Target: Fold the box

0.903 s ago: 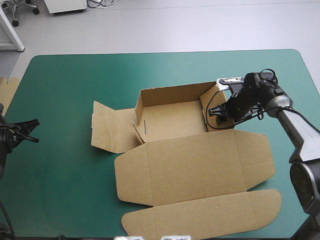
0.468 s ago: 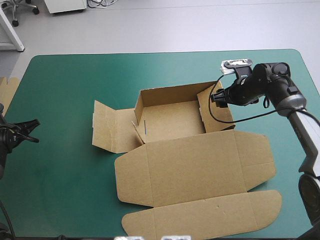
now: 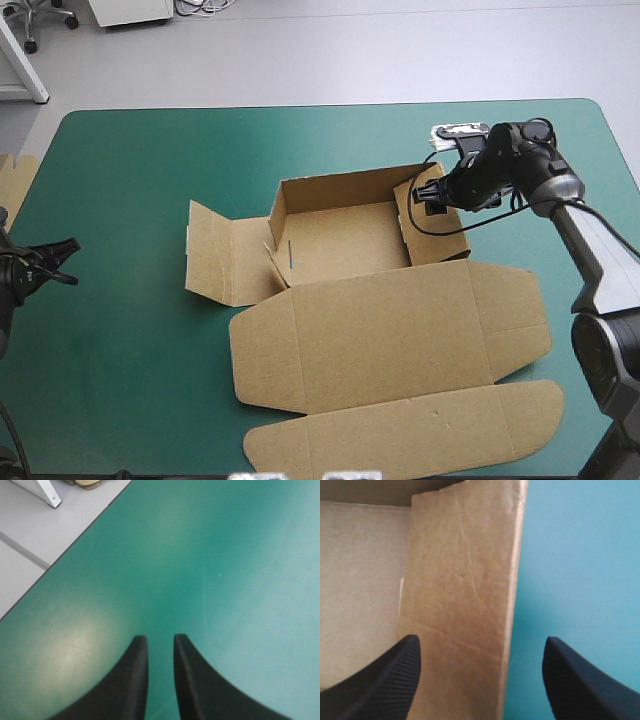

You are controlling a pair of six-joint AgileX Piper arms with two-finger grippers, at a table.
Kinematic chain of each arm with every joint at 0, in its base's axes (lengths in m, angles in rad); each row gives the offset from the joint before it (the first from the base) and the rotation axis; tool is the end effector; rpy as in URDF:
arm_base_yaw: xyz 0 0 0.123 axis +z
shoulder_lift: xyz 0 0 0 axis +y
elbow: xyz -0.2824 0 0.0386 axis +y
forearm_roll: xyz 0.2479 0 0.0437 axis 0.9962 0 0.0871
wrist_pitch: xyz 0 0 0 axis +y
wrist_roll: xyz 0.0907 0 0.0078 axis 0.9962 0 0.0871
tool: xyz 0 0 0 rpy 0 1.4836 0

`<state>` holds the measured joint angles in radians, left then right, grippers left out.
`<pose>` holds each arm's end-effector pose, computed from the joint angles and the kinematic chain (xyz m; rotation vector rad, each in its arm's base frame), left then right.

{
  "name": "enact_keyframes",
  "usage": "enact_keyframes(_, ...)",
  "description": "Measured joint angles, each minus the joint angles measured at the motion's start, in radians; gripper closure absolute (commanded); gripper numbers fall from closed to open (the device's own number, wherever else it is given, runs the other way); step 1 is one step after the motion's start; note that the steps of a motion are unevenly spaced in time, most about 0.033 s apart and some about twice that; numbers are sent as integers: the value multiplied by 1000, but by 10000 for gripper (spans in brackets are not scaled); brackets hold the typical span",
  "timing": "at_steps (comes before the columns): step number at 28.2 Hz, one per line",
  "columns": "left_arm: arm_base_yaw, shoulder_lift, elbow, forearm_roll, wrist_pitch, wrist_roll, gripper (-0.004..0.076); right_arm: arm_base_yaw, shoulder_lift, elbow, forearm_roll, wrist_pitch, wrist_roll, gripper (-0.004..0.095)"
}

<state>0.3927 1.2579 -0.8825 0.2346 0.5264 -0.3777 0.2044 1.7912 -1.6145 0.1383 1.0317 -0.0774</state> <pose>0.2354 0.1090 0.2882 -0.7192 2.2687 0.2436 0.3803 0.0898 0.3083 -0.3196 2.6745 0.2207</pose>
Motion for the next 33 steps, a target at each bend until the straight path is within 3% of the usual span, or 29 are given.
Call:
enact_keyframes(5, 0, 0, 0, -2, 0, 1, 593, 0, 56, 0, 3, -34, 1, 489)
enact_keyframes(11, 0, 0, 0, -3, 0, 8, 594, 0, 114, -1, 8, -36, 1, 519)
enact_keyframes(13, 0, 0, 0, -3, 0, 9, 593, 0, 125, -1, 8, -38, 0, 599)
enact_keyframes(17, 0, 0, 0, -4, 0, 9, 593, 0, 126, -1, 8, -62, -1, 908)
enact_keyframes(33, 0, 0, 0, -12, 1, 13, 593, 0, 94, -1, -32, -123, 19, 923)
